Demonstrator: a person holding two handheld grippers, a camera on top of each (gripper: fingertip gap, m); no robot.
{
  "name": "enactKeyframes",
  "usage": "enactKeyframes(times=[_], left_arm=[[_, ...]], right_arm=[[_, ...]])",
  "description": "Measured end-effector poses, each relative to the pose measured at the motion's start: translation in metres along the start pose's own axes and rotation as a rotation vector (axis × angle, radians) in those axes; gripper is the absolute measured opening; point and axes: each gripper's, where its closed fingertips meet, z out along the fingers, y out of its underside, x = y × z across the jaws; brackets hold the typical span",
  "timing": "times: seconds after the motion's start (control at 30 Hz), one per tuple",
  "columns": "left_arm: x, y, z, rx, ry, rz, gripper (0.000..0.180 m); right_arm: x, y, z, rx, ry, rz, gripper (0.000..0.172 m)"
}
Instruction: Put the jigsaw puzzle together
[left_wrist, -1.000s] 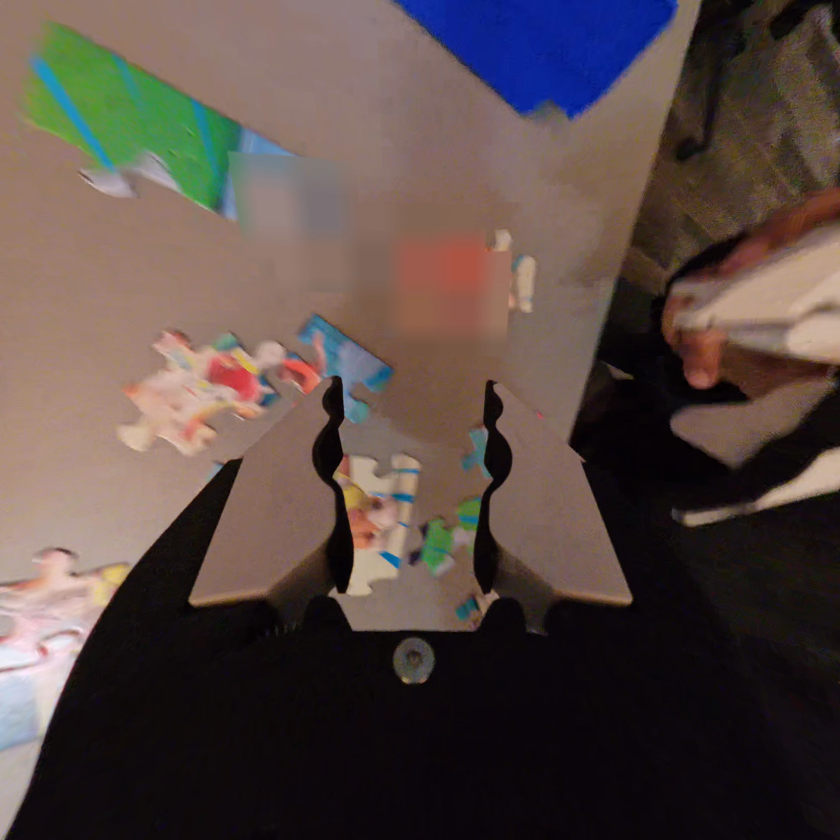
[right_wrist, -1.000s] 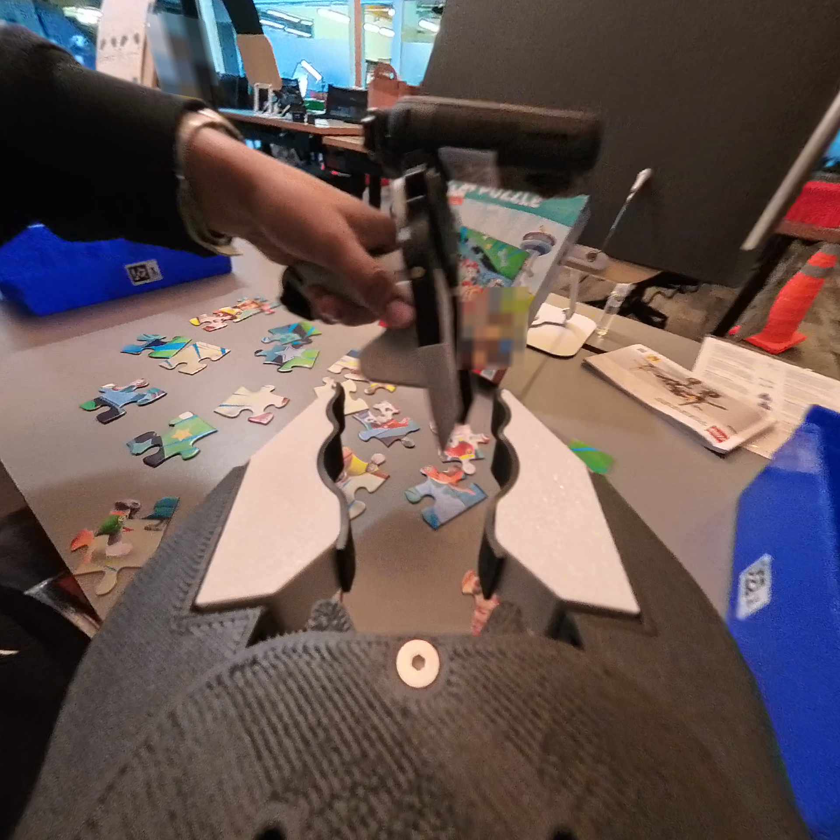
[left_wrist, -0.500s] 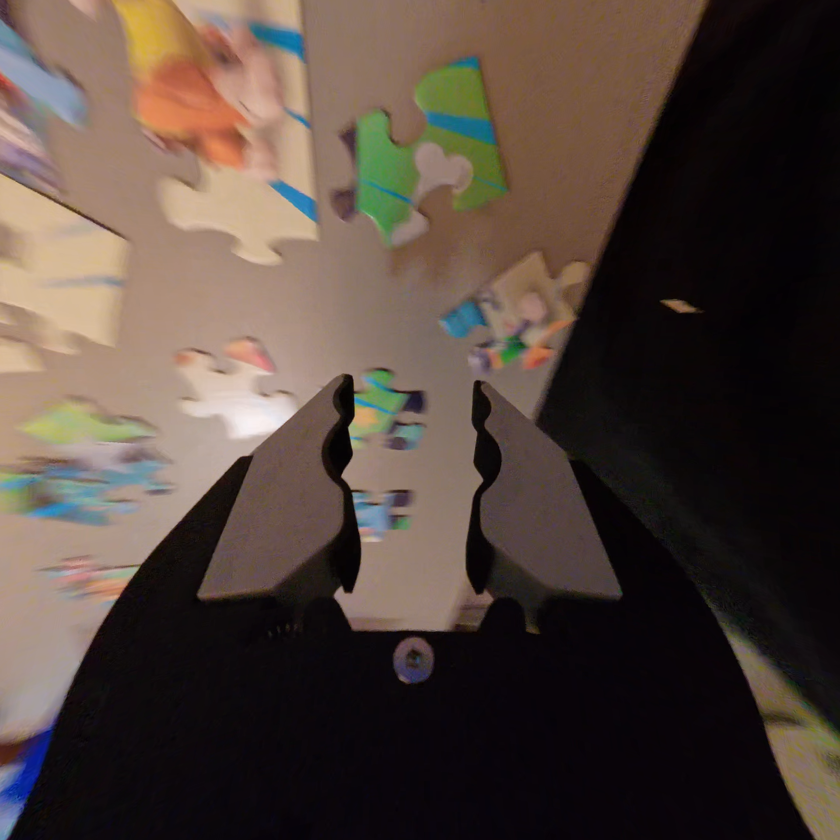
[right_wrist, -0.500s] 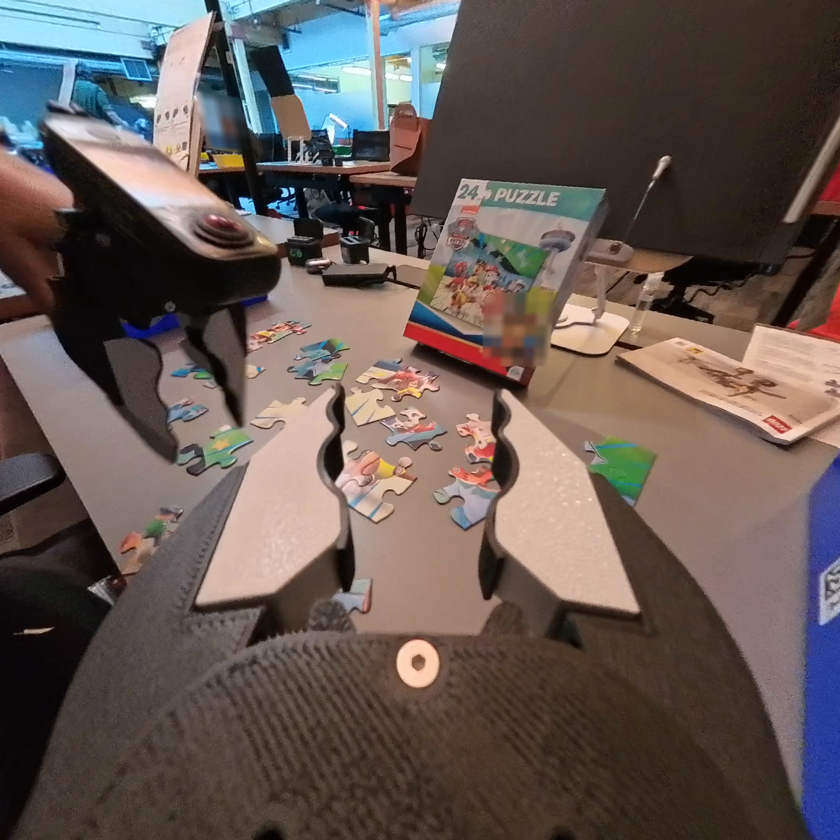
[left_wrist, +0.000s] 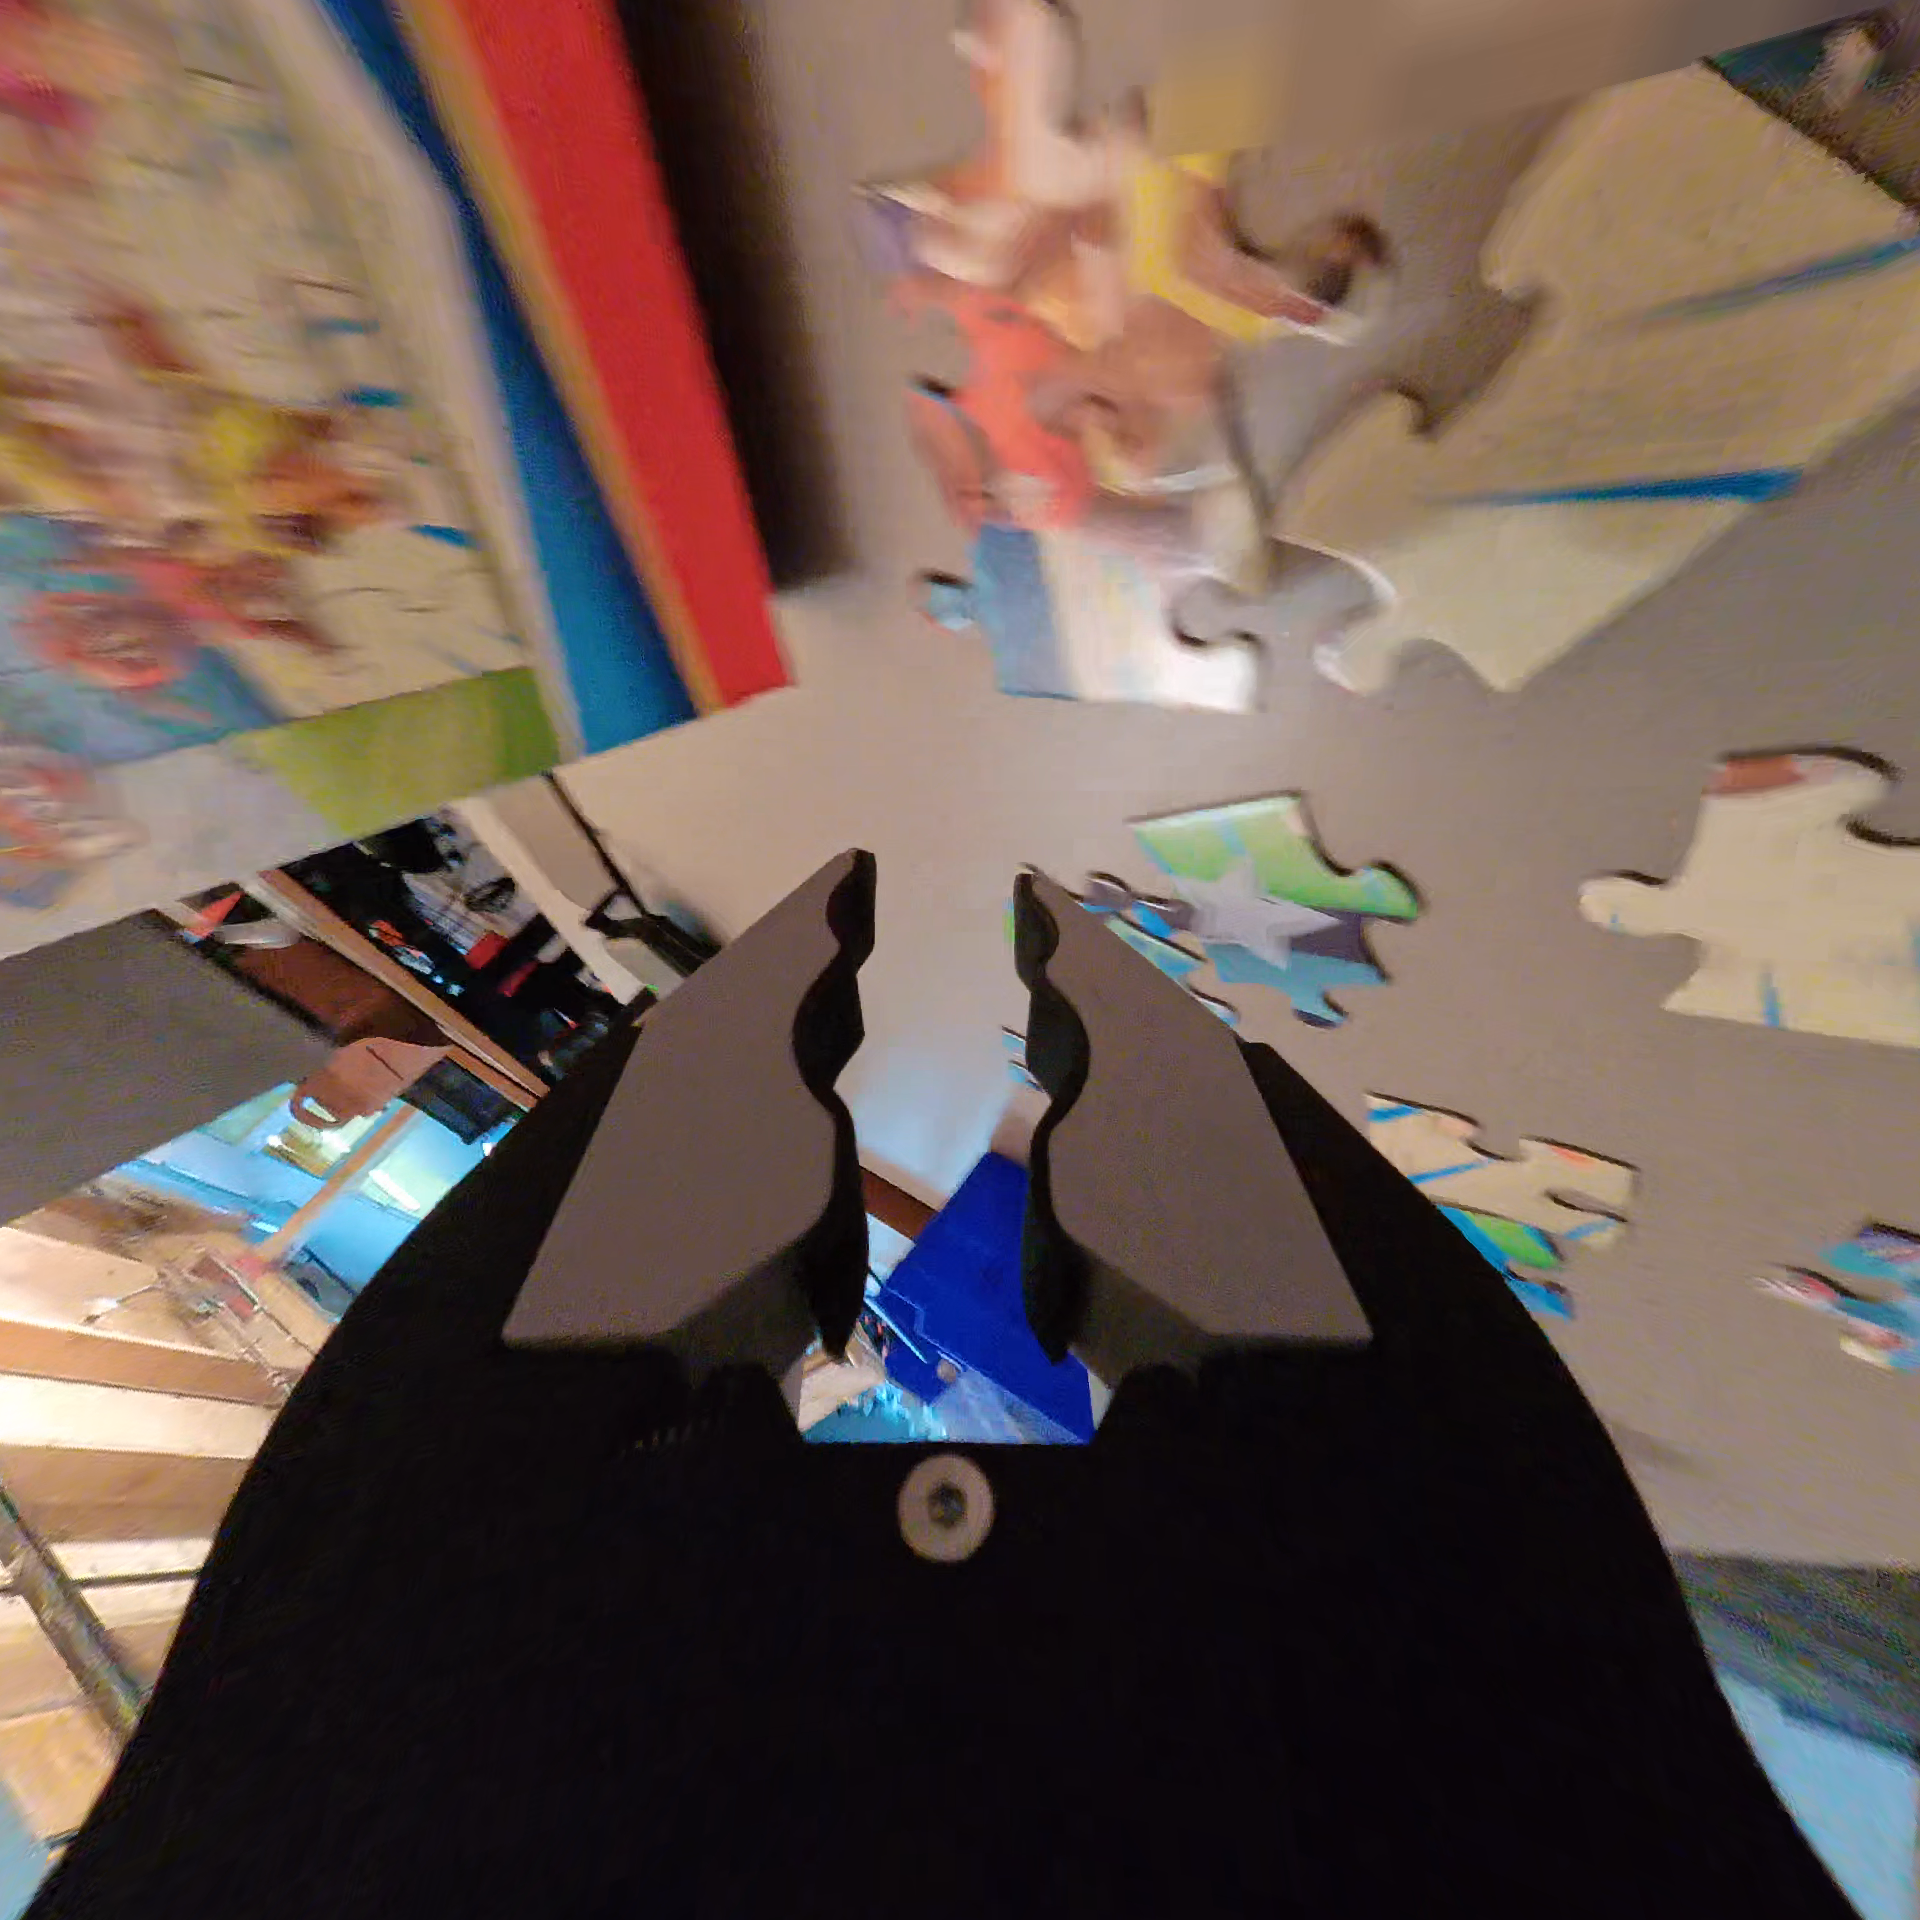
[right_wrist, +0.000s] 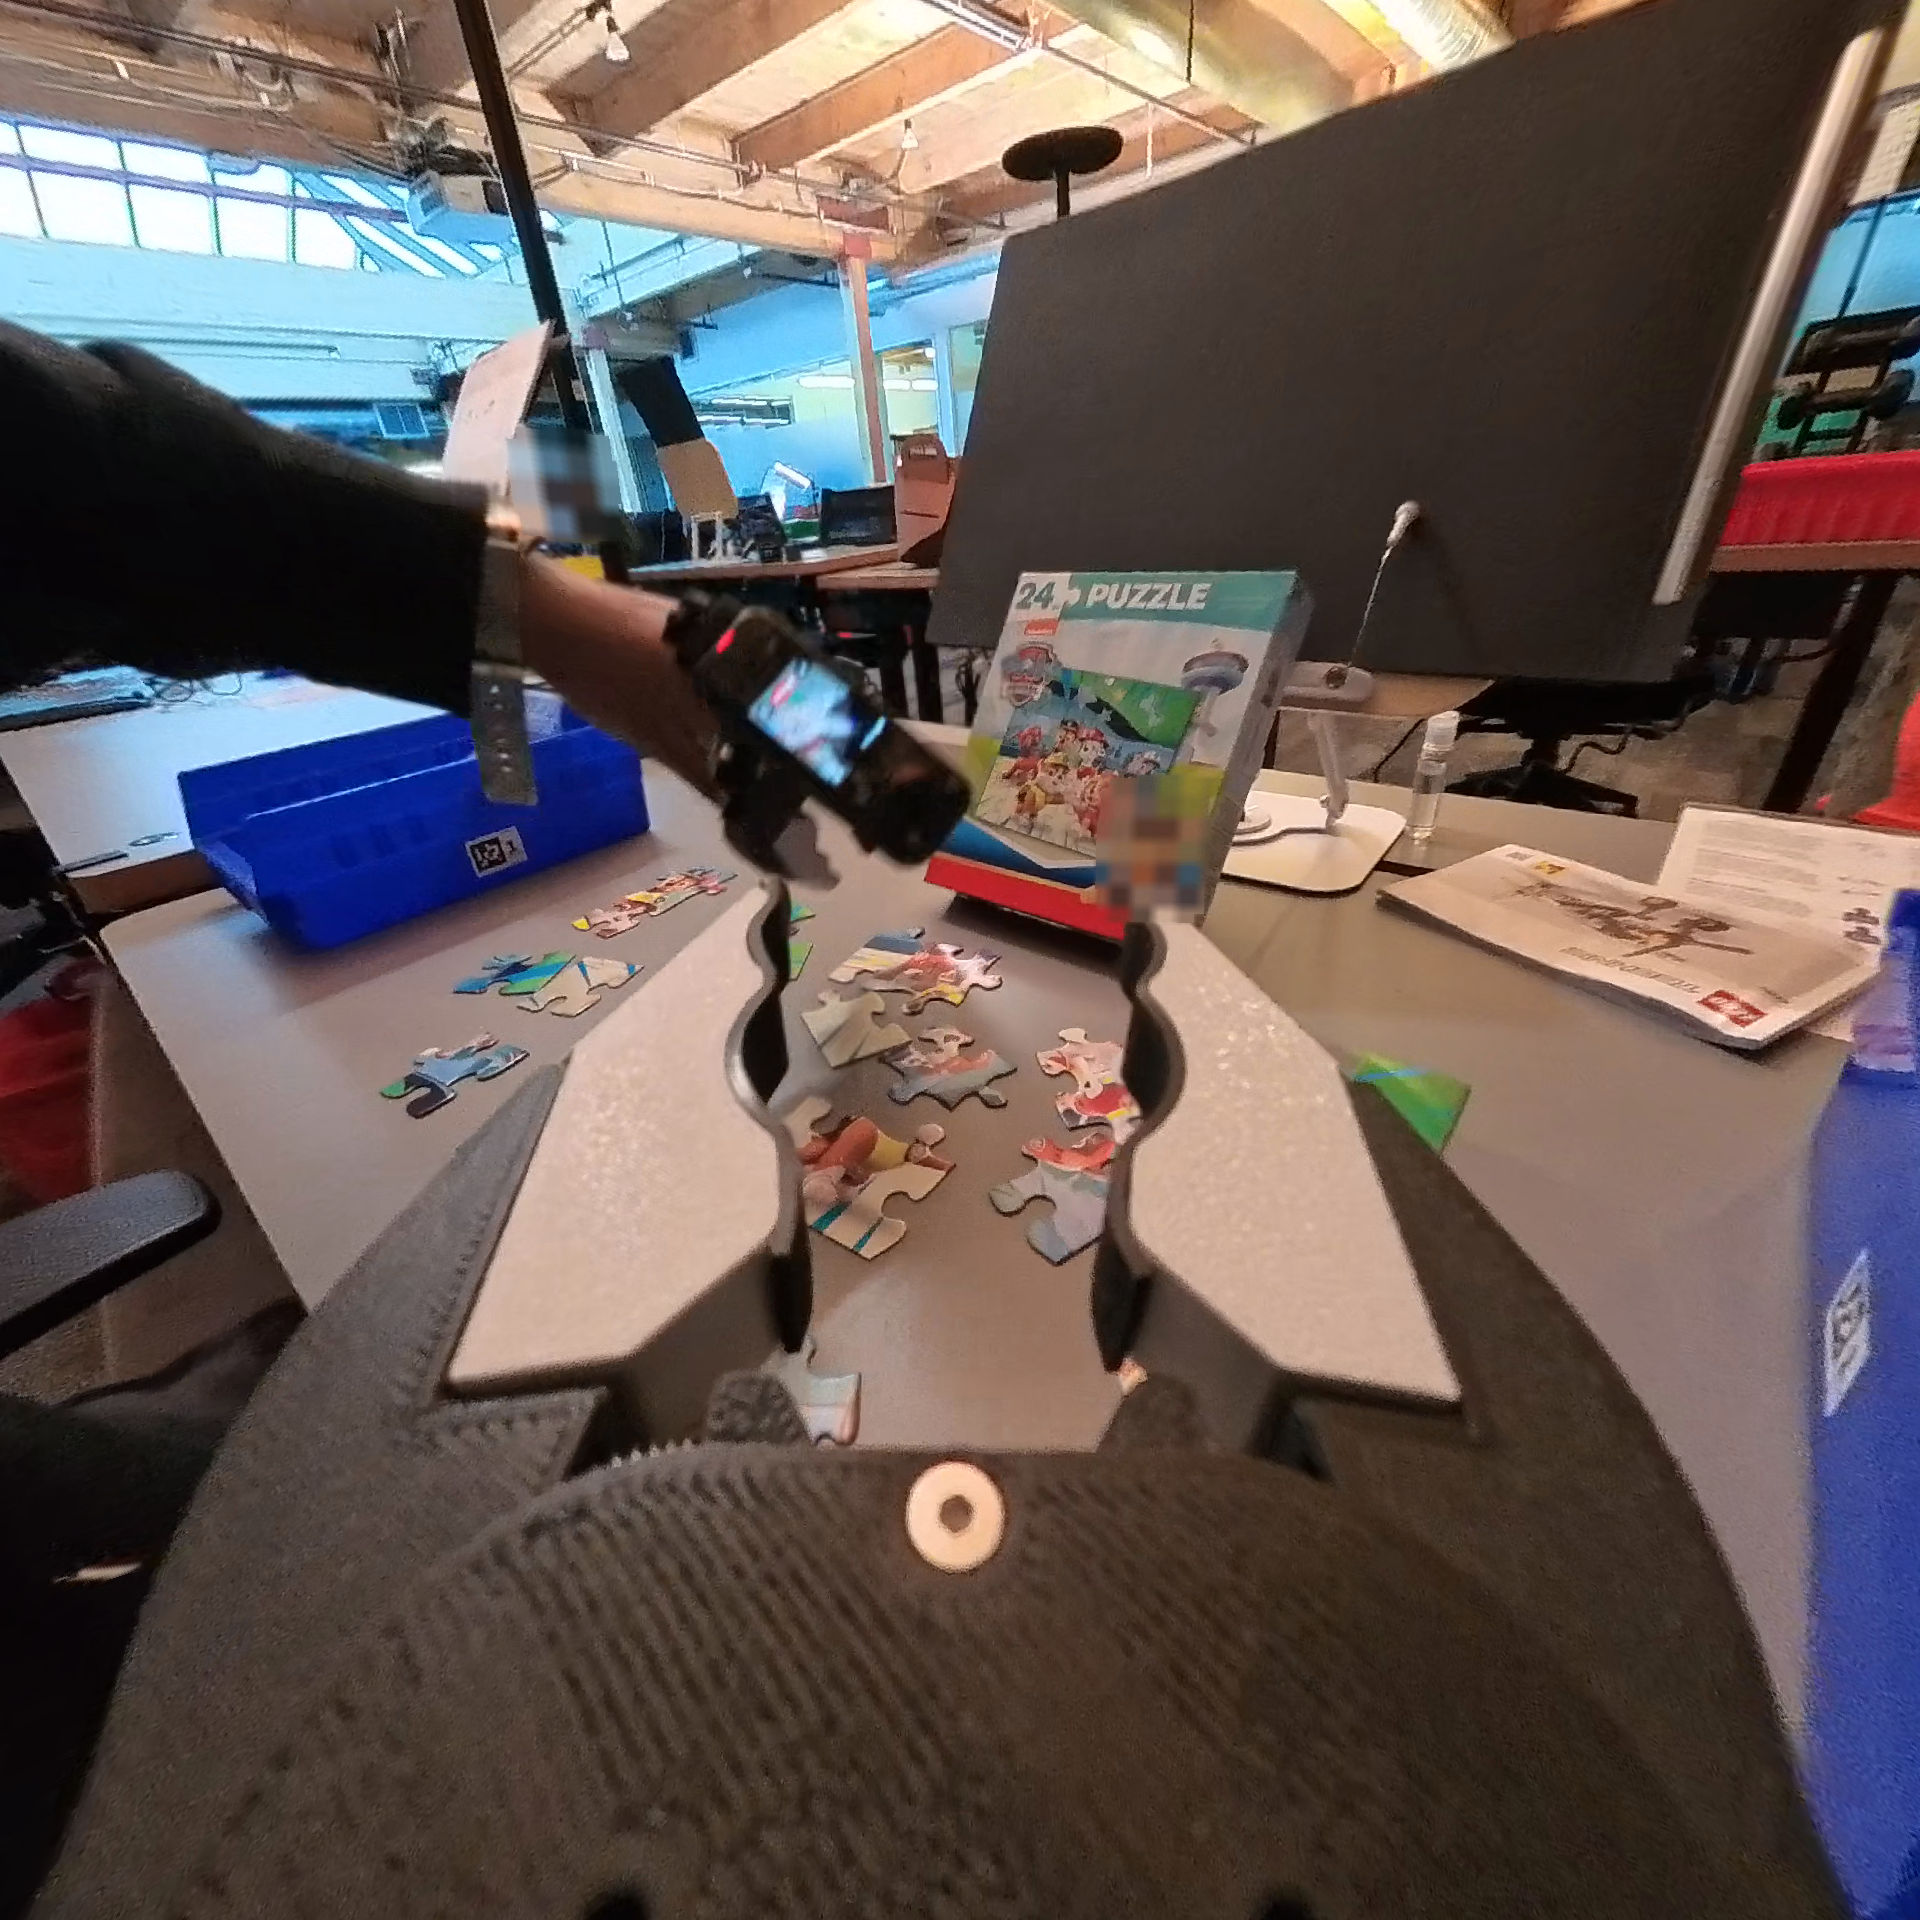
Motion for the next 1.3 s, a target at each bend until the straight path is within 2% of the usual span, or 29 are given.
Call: enactKeyframes(times=[0.07,0.1,0.13,0.17,0.23,0.27,0.33,0.47,0.53,0.6,0.63,0.83,0.97,1.0,1.07,1.17,1.3], left_arm=[[0.042,-0.009,-0.005,0.02,0.15,-0.077,0.026],[0.062,-0.02,-0.018,0.071,0.252,-0.133,0.027],[0.069,-0.029,-0.033,0.115,0.284,-0.167,0.027],[0.061,-0.033,-0.045,0.136,0.215,-0.16,0.027],[0.021,-0.028,-0.067,0.126,-0.129,-0.019,0.024],[0.013,-0.028,-0.078,0.128,-0.232,0.052,0.024],[0.02,-0.031,-0.092,0.128,-0.275,0.124,0.024],[0.046,-0.049,-0.099,0.154,-0.243,0.105,0.025],[0.044,-0.049,-0.097,0.118,-0.313,0.139,0.026],[0.031,-0.054,-0.1,0.109,-0.422,0.141,0.036],[0.029,-0.058,-0.101,0.126,-0.432,0.132,0.039],[0.03,-0.071,-0.093,0.195,-0.374,0.119,0.051],[0.042,-0.067,-0.075,0.131,-0.251,0.11,0.056],[0.044,-0.067,-0.072,0.116,-0.234,0.113,0.062],[0.043,-0.072,-0.071,0.116,-0.234,0.112,0.062],[0.043,-0.083,-0.076,0.169,-0.209,0.089,0.06],[0.042,-0.091,-0.079,0.248,-0.157,0.004,0.069]], right_arm=[[0.003,-0.002,-0.001,0.002,0.021,-0.018,0.062],[0.004,-0.001,-0.001,-0.001,0.029,-0.023,0.062],[0.004,0.001,0.001,-0.007,0.03,-0.023,0.062],[0.003,0.004,0.004,-0.016,0.027,-0.022,0.062],[0.001,0.013,0.01,-0.044,0.026,-0.026,0.063],[0.001,0.018,0.013,-0.06,0.028,-0.033,0.063],[0.002,0.028,0.018,-0.094,0.041,-0.052,0.063],[0.012,0.033,0.018,-0.108,0.088,-0.072,0.062],[0.02,0.031,0.015,-0.097,0.109,-0.062,0.06],[0.028,0.028,0.013,-0.084,0.134,-0.04,0.06],[0.031,0.027,0.012,-0.075,0.142,-0.023,0.06],[0.029,0.018,0.014,-0.062,0.129,0.015,0.062],[0.021,0.006,0.013,-0.047,0.139,-0.041,0.062],[0.019,0.003,0.012,-0.04,0.14,-0.052,0.061],[0.013,-0.004,0.011,-0.022,0.129,-0.066,0.06],[0.005,-0.014,0.009,0.0,0.117,-0.088,0.06],[-0.006,-0.015,0.013,0.068,0.071,-0.063,0.055]])
